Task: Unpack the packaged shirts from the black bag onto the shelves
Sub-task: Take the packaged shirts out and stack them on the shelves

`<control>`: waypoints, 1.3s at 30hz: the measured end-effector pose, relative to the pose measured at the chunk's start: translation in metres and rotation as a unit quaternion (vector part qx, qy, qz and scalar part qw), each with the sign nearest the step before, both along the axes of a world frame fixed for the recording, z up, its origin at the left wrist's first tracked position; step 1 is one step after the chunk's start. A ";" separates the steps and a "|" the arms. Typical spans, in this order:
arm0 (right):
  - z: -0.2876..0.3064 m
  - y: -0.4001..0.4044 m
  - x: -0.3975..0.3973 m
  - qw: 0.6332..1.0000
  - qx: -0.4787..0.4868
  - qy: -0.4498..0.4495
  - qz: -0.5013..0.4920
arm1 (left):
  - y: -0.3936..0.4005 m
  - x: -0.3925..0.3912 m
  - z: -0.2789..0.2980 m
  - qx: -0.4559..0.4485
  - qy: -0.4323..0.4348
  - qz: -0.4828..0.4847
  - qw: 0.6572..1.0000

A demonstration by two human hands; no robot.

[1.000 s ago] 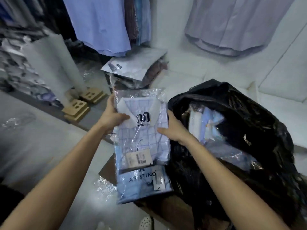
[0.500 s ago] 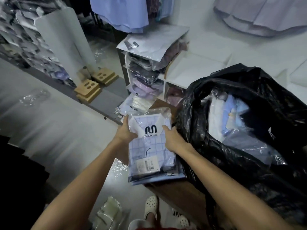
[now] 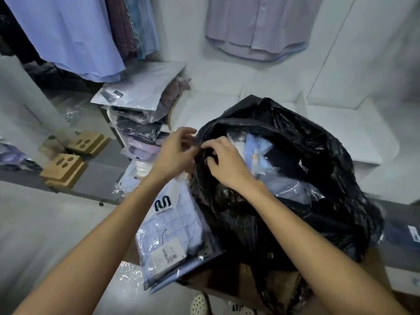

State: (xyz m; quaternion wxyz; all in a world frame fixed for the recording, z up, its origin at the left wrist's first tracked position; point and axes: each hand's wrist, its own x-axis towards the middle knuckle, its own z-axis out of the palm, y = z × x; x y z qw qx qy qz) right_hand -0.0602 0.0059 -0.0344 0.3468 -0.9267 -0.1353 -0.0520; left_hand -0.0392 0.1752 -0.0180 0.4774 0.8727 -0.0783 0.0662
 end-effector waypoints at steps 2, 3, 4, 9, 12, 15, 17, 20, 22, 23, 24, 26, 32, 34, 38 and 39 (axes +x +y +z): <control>-0.002 -0.038 0.000 0.998 -0.024 -0.013 -0.056 | -0.030 0.007 0.002 0.011 -0.025 -0.062 0.998; -0.004 -0.058 -0.002 0.996 -0.037 -0.011 -0.079 | -0.046 0.011 0.002 0.023 -0.027 -0.101 0.994; -0.004 -0.077 -0.006 0.994 -0.049 -0.001 -0.102 | -0.063 0.014 0.001 0.037 -0.019 -0.141 0.989; -0.011 -0.156 -0.036 0.974 -0.089 0.065 -0.197 | -0.146 0.025 -0.018 0.189 -0.003 -0.284 0.940; -0.016 -0.187 -0.055 0.963 -0.103 0.110 -0.222 | -0.185 0.034 -0.028 0.329 -0.048 -0.360 0.872; -0.022 -0.202 -0.068 0.958 -0.113 0.148 -0.219 | -0.204 0.041 -0.030 0.482 -0.096 -0.385 0.781; -0.026 -0.205 -0.072 0.959 -0.100 0.154 -0.216 | -0.209 0.041 -0.028 0.517 -0.120 -0.368 0.763; -0.030 -0.204 -0.072 0.965 -0.075 0.134 -0.213 | -0.211 0.033 -0.024 0.538 -0.184 -0.334 0.752; -0.029 -0.200 -0.069 0.968 -0.069 0.120 -0.209 | -0.210 0.029 -0.022 0.530 -0.205 -0.325 0.756; -0.027 -0.198 -0.067 0.969 -0.071 0.116 -0.207 | -0.208 0.027 -0.022 0.512 -0.208 -0.321 0.769; -0.026 -0.195 -0.066 0.969 -0.079 0.110 -0.204 | -0.206 0.026 -0.021 0.487 -0.212 -0.316 0.786; -0.022 -0.190 -0.063 0.969 -0.097 0.095 -0.208 | -0.202 0.024 -0.014 0.444 -0.227 -0.295 0.815; -0.017 -0.187 -0.066 0.976 -0.040 0.073 -0.201 | -0.177 0.030 0.023 0.358 -0.269 -0.217 0.868; -0.012 -0.183 -0.068 0.979 0.033 0.102 -0.174 | -0.171 0.032 0.042 0.333 -0.298 -0.197 0.873; 0.006 -0.160 -0.061 0.979 0.090 0.069 -0.170 | -0.169 0.031 0.082 0.277 -0.331 -0.185 0.883; 0.010 -0.155 -0.059 0.980 0.083 0.041 -0.176 | -0.168 0.031 0.092 0.257 -0.335 -0.186 0.887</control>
